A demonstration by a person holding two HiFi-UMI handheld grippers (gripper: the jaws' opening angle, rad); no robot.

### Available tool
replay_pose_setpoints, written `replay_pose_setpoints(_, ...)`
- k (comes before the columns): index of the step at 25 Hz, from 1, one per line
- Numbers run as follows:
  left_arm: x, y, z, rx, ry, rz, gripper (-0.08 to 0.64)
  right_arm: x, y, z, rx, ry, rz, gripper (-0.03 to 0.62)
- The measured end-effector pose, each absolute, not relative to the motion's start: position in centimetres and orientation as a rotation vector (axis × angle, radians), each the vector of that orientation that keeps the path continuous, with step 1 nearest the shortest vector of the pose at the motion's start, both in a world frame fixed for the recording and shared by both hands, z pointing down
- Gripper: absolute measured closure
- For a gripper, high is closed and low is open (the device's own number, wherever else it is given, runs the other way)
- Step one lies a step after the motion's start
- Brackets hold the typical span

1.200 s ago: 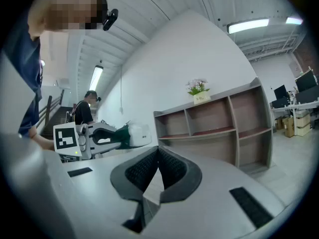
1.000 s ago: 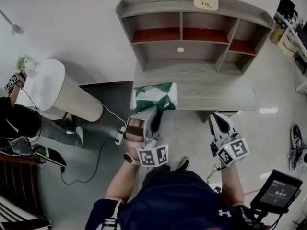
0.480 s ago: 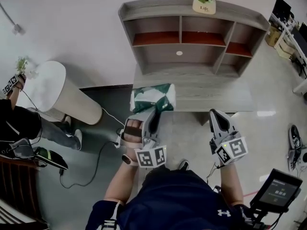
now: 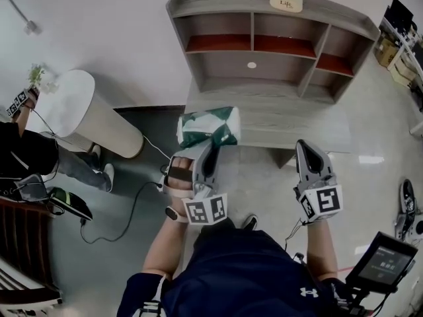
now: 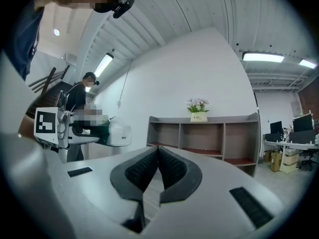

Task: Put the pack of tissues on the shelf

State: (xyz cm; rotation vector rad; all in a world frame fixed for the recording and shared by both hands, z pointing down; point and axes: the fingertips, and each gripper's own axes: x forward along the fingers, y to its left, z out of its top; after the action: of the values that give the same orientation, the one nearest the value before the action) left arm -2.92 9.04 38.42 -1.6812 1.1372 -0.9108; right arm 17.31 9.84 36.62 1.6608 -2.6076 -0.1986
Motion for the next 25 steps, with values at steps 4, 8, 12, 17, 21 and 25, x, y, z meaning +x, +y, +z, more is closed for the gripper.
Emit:
replay_pose_setpoints(4, -2.5, 9.0, 39.1, -1.667, 1.127, -0.943, 0.462, 17.8, 9.3, 37.2, 1.651, -2.623, -0.164, 0.583)
replay_pose_setpoints(8, -2.5, 7.7, 39.2, -1.665, 1.126, -0.943, 0.462, 18.2, 8.1, 37.7, 1.663, -2.608, -0.149, 0.583)
replay_pose_setpoints(12, -2.8, 5.7, 39.6, -1.676, 1.119, -0.941, 0.462, 18.4, 6.6, 37.8, 1.679, -2.582, -0.139, 0.583)
replay_pose_setpoints(17, -3.6, 2.2, 39.6, -1.675, 1.089, -0.919, 0.462, 17.8, 3.9, 37.7, 1.713, -2.544, -0.14, 0.583)
replay_pose_setpoints(21, -4.7, -0.6, 39.1, -1.692, 1.07, -0.896, 0.462, 16.9, 1.6, 37.0, 1.745, -2.501, -0.16, 0.583)
replay_pose_setpoints(25, -5.9, -4.0, 39.1, -1.711, 1.053, -0.878, 0.462, 16.2, -1.6, 36.7, 1.775, -2.468, -0.153, 0.583)
